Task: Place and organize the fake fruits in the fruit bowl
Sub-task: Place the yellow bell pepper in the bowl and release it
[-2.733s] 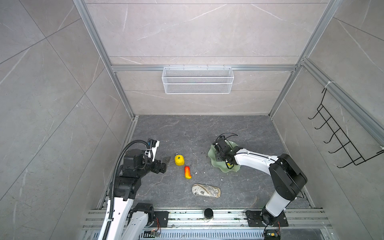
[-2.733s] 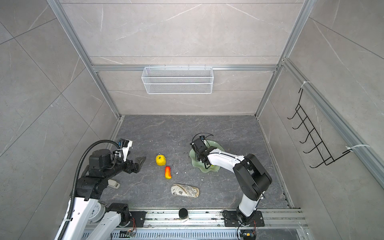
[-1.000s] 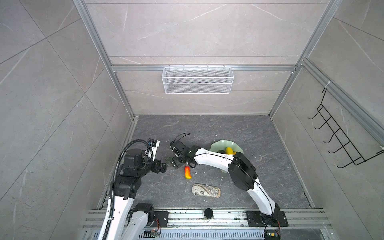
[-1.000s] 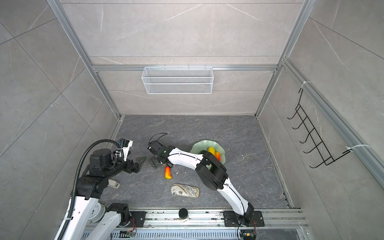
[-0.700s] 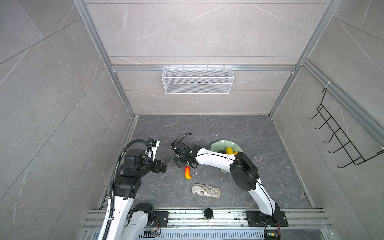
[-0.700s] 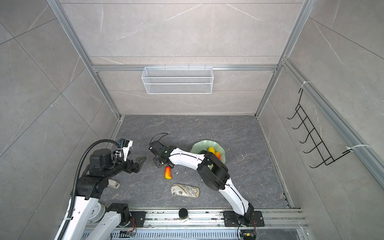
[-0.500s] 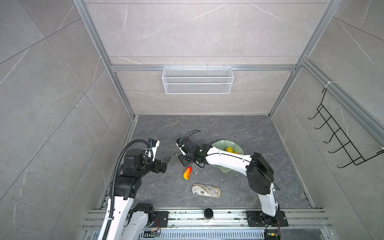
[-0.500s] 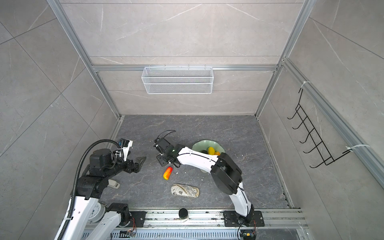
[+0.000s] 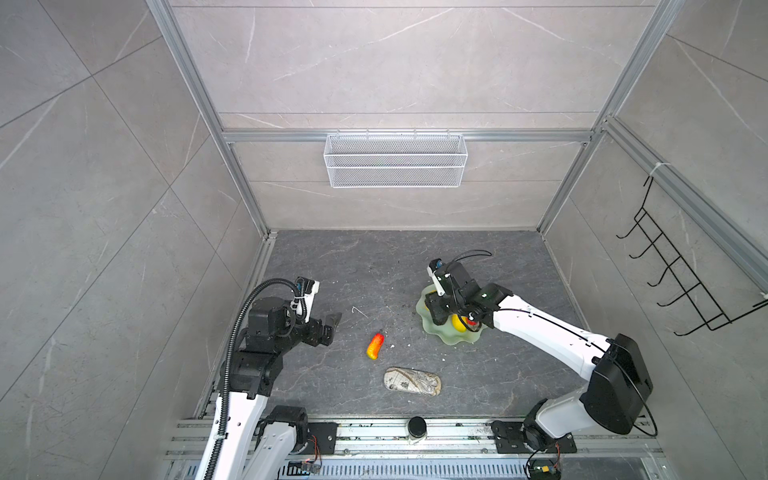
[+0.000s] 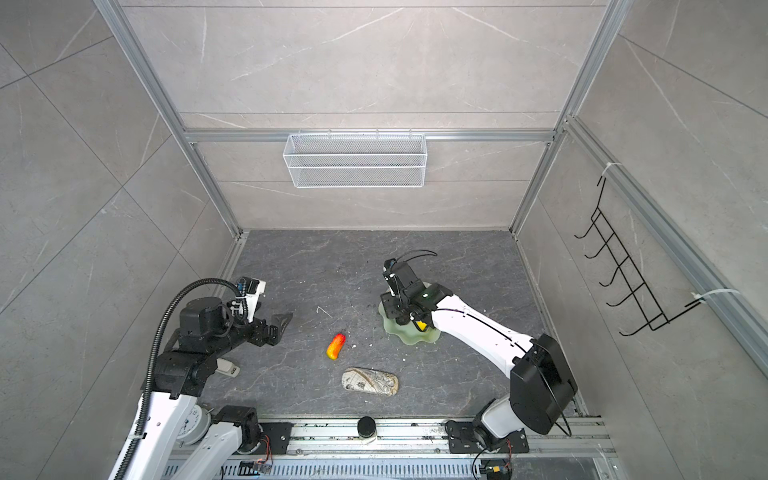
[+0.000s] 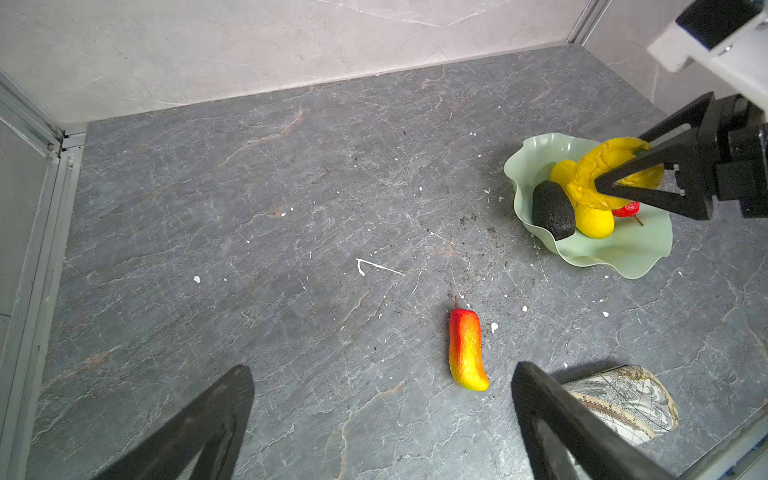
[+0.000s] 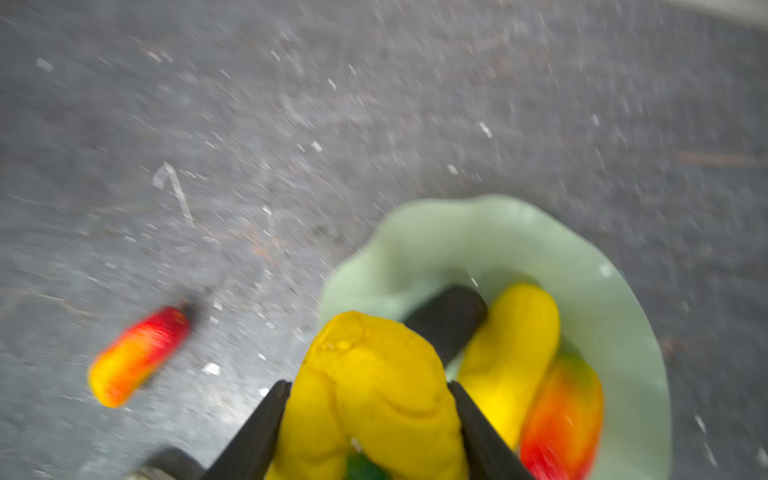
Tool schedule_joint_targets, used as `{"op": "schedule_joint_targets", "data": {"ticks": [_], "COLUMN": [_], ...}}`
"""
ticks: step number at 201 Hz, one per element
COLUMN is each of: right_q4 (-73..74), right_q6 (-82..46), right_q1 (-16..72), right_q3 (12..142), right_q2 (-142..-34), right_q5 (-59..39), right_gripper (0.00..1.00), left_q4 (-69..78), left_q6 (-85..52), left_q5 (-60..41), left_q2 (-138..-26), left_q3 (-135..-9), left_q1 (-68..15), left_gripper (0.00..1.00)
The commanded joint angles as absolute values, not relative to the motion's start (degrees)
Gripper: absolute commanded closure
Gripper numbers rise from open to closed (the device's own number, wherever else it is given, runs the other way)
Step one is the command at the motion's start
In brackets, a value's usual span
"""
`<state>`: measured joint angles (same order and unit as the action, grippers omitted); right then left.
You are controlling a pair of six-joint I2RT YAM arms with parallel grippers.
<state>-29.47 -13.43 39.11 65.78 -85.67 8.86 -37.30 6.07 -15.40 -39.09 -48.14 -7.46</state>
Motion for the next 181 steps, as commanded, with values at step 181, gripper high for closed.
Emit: {"op": "schedule_joint_targets", "data": {"ticks": [181], "right_q4": [-27.13], "right_q6": [-15.38], "right_q1": [36.93], "right_q3": [57.20], "right_q2": [-90.33], "right_q5": [9.13], "right_gripper": [0.60], "left_q4": [-36.08], "left_q6": [5.18], "left_q5": [-16.61], "left_q2": [-39.49], "left_q3": [-48.96], "left_q1": [-7.18], "left_gripper": [0.00]}}
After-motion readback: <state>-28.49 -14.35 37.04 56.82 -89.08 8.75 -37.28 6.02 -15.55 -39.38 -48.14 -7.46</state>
